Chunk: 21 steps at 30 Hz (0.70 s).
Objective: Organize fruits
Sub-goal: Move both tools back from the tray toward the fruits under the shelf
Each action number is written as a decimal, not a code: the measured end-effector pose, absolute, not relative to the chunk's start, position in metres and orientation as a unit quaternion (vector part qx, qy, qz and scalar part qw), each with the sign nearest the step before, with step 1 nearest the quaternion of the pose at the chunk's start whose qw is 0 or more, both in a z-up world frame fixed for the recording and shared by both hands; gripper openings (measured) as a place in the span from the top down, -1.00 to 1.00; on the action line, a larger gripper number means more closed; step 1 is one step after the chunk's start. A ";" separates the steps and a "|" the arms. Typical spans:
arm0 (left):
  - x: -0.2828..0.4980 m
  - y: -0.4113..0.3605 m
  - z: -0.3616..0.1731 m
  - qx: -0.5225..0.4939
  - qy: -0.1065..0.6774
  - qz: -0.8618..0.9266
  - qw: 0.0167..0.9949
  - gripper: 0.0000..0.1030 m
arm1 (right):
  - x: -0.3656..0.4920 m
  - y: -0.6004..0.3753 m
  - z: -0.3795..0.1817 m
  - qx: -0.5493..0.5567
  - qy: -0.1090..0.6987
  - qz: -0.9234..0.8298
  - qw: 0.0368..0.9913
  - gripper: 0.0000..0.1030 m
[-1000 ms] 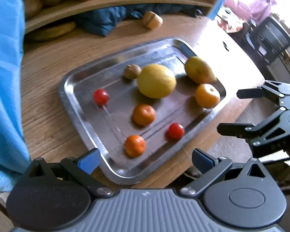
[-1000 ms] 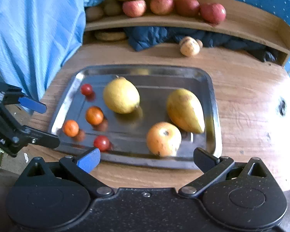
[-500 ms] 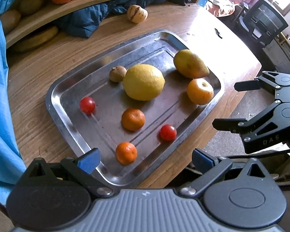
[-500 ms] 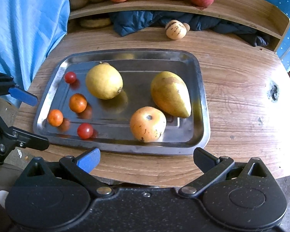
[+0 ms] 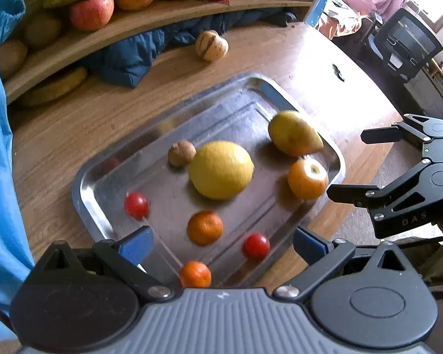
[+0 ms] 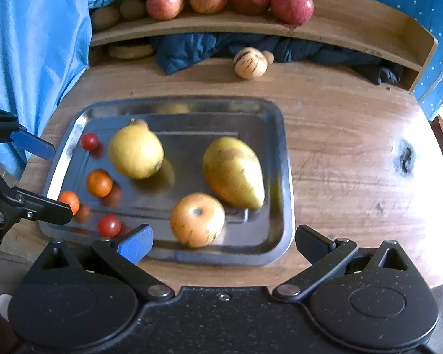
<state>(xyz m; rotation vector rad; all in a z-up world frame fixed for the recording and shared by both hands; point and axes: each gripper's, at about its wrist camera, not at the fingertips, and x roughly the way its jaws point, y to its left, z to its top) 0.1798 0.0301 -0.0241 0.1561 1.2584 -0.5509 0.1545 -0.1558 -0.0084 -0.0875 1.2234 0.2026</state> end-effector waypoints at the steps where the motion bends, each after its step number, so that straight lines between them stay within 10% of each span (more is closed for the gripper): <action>1: 0.183 0.029 -0.023 0.072 0.578 -0.253 0.772 -0.99 | 0.157 -0.157 -0.007 -0.042 0.571 0.095 0.814 -0.98; 21: 0.233 0.009 -0.014 0.046 0.557 -0.214 0.801 -0.99 | 0.209 -0.181 -0.006 -0.059 0.556 0.119 0.821 -0.98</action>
